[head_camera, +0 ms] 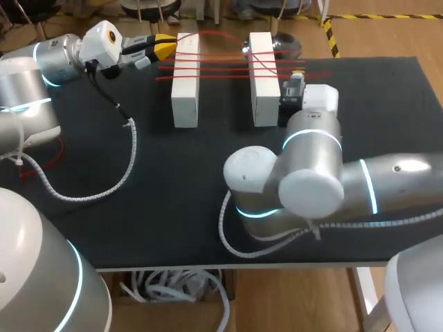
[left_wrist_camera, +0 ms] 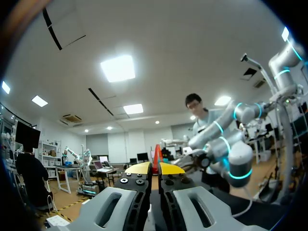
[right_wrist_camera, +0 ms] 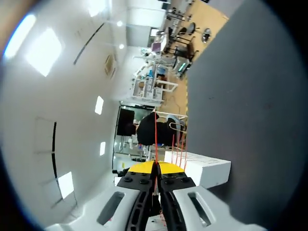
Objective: Grab the tape and strap the tape.
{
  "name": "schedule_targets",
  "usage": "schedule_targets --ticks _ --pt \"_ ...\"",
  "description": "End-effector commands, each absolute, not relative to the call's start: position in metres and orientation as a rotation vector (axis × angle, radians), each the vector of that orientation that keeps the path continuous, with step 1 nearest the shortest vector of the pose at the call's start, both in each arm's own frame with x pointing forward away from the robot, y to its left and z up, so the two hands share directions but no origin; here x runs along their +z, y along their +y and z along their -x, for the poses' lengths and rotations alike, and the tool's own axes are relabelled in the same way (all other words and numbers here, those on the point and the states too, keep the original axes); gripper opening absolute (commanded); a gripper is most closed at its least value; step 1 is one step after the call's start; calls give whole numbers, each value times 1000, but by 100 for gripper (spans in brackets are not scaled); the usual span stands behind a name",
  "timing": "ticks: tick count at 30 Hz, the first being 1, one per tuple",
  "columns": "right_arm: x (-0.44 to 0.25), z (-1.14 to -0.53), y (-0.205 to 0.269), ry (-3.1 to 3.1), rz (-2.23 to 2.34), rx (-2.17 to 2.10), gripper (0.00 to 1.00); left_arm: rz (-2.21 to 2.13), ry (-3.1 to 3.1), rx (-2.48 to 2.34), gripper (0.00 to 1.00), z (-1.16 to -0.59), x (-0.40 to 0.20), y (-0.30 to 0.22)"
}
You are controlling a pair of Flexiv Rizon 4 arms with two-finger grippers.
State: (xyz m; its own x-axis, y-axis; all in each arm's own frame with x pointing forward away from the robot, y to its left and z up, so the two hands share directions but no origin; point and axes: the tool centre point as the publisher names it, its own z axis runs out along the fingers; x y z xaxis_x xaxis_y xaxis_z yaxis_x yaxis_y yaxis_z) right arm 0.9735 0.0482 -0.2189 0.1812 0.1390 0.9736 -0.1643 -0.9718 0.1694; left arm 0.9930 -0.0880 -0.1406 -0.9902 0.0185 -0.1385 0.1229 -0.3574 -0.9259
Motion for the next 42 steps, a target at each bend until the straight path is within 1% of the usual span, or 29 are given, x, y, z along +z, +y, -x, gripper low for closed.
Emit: schedule_targets --ticks 1,33,42 --pt "-218 -972 34 97 -2224 1901 0 -196 1741 -2533 0 -994 -142 -88" --pt "-218 -972 34 97 -2224 1901 0 -196 1741 -2533 0 -994 -142 -88" --pt "-193 -988 63 257 -1962 1887 0 -196 1741 -2533 0 -994 -142 -88"
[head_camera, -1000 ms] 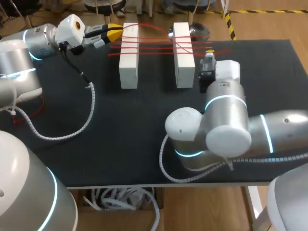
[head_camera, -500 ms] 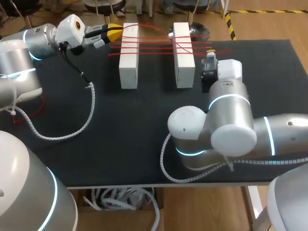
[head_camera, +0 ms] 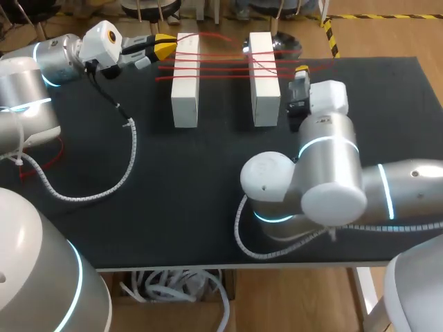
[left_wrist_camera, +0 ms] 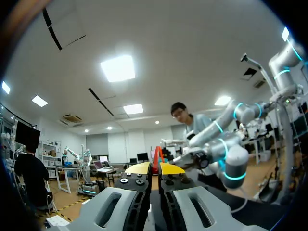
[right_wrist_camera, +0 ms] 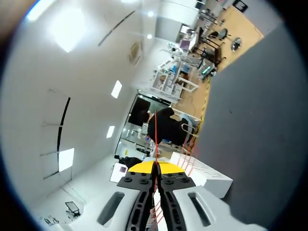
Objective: Grab the tape and strap the tape.
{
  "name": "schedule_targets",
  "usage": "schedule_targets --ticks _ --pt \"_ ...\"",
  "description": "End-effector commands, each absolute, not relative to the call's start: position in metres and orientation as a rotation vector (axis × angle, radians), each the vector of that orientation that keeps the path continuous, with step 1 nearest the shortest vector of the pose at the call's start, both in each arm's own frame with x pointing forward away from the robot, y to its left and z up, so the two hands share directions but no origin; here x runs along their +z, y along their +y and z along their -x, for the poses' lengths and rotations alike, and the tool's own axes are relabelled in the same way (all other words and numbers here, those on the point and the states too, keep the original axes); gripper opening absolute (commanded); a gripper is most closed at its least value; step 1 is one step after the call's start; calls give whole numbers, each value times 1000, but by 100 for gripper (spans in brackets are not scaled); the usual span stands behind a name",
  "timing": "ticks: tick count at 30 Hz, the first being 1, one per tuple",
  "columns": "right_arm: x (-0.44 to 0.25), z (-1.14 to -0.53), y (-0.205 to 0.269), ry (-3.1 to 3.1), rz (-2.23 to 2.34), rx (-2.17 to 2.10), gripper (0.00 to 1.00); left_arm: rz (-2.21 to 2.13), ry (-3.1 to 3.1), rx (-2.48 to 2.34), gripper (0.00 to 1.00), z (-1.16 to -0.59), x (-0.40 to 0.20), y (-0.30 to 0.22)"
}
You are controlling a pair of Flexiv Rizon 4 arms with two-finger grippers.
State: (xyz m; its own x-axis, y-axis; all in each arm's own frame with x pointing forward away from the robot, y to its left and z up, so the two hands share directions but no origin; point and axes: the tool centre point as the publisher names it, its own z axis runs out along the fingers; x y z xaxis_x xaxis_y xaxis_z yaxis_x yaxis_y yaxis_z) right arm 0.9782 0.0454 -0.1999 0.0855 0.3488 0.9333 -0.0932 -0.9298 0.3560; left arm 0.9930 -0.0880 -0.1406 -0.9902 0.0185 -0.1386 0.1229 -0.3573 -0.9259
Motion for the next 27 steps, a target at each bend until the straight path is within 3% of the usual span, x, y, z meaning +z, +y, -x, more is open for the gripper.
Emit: schedule_targets --ticks 1,27 --pt "-190 -990 64 280 -1918 1912 0 -196 1741 -2533 0 -994 -142 -88" --pt "-150 -1004 50 551 -1716 1884 0 -196 1741 -2533 0 -994 -142 -88"
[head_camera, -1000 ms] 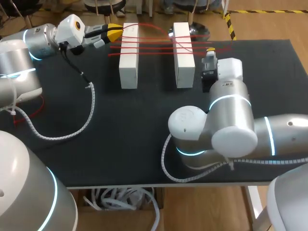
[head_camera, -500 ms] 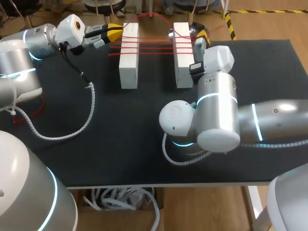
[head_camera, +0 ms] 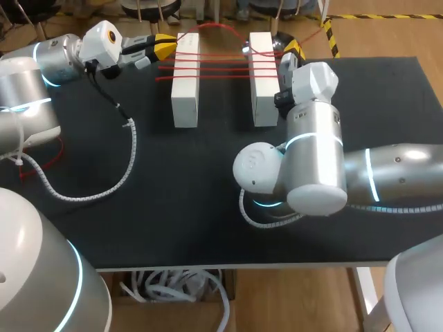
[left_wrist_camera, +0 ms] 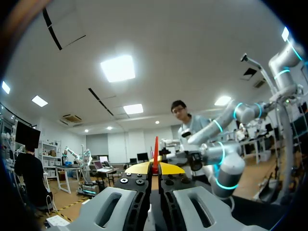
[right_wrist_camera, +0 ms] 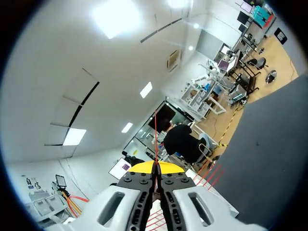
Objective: Grab the tape and strap the tape.
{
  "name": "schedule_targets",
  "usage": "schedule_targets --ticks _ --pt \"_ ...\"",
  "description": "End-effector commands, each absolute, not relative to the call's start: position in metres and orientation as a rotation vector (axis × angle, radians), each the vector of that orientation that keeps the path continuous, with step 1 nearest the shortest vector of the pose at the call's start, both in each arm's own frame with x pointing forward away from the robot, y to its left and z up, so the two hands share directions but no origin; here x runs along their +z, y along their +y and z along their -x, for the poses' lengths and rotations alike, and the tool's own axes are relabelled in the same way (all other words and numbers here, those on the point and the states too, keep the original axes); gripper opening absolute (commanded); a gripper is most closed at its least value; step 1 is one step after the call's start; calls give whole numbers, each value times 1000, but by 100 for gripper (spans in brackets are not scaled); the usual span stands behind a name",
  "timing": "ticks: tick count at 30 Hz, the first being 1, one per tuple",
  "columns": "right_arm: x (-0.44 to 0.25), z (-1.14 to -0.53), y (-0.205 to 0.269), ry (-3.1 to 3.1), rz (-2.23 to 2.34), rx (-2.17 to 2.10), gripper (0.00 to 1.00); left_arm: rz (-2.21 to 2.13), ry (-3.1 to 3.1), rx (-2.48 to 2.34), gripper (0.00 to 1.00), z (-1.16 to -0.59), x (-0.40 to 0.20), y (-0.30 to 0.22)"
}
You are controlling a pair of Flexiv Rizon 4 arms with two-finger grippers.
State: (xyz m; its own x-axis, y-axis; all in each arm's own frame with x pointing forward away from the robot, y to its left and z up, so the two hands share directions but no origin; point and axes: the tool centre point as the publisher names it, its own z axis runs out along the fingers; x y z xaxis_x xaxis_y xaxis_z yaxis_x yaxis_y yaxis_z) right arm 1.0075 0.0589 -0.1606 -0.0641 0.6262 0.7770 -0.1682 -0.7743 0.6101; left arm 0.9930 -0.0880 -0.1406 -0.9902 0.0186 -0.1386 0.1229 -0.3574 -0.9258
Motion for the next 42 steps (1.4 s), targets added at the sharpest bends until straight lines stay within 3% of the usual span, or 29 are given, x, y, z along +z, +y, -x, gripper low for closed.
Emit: schedule_targets --ticks 1,18,29,35,42 --pt "-150 -1004 50 551 -1716 1884 0 -196 1741 -2533 0 -994 -142 -88" --pt "-150 -1004 50 551 -1716 1884 0 -196 1741 -2533 0 -994 -142 -88" --pt "-150 -1004 50 551 -1716 1884 0 4 3008 -1568 0 -985 -141 -80" --pt "-150 -1004 50 551 -1716 1884 0 151 3188 -932 0 -974 -134 -77" --pt "-150 -1004 50 551 -1716 1884 0 237 3219 -515 0 -971 -123 -80"
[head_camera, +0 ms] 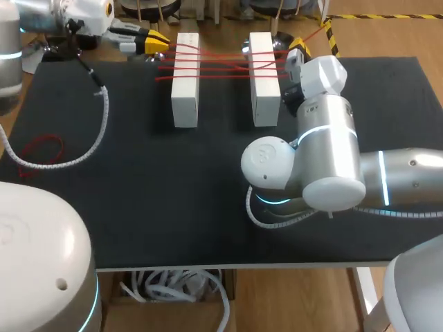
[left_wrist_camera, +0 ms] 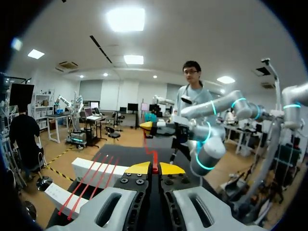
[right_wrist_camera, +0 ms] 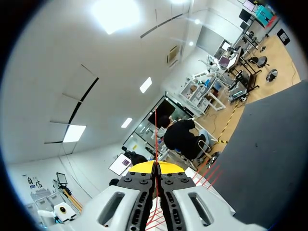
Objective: Grab the tape and strap the tape.
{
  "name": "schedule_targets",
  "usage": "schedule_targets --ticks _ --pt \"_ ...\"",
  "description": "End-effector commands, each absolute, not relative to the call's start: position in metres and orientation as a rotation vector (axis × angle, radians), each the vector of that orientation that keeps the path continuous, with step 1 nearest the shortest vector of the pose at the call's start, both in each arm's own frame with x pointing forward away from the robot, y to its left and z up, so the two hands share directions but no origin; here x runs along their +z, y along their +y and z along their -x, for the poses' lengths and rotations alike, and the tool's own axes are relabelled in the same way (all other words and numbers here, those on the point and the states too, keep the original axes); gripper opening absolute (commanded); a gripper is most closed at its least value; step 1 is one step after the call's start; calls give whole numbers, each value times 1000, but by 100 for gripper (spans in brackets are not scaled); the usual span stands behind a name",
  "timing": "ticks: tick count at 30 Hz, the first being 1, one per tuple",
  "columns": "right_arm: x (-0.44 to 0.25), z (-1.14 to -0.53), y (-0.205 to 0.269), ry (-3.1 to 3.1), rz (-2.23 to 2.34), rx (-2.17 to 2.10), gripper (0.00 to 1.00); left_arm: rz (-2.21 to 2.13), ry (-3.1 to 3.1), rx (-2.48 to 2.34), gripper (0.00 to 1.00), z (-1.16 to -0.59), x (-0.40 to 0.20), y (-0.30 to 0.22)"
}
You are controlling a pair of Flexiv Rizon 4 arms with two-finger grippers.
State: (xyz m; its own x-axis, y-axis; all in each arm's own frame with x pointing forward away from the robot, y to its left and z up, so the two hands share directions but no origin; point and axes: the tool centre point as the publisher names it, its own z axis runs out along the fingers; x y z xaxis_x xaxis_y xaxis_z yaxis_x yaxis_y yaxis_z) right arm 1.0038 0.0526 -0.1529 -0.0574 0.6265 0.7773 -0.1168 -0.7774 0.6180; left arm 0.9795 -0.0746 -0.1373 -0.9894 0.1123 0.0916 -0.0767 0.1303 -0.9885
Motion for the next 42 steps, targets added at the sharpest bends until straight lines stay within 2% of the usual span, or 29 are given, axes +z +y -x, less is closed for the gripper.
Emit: schedule_targets --ticks 1,20,42 --pt "-150 -1004 50 551 -1716 1884 0 -224 -2975 420 0 -971 -121 -82" --pt "-150 -1004 50 551 -1716 1884 0 -140 -3074 -141 0 -992 -87 -114" --pt "-150 -1004 50 551 -1716 1884 0 -104 -3095 -60 0 -1007 -83 -126"
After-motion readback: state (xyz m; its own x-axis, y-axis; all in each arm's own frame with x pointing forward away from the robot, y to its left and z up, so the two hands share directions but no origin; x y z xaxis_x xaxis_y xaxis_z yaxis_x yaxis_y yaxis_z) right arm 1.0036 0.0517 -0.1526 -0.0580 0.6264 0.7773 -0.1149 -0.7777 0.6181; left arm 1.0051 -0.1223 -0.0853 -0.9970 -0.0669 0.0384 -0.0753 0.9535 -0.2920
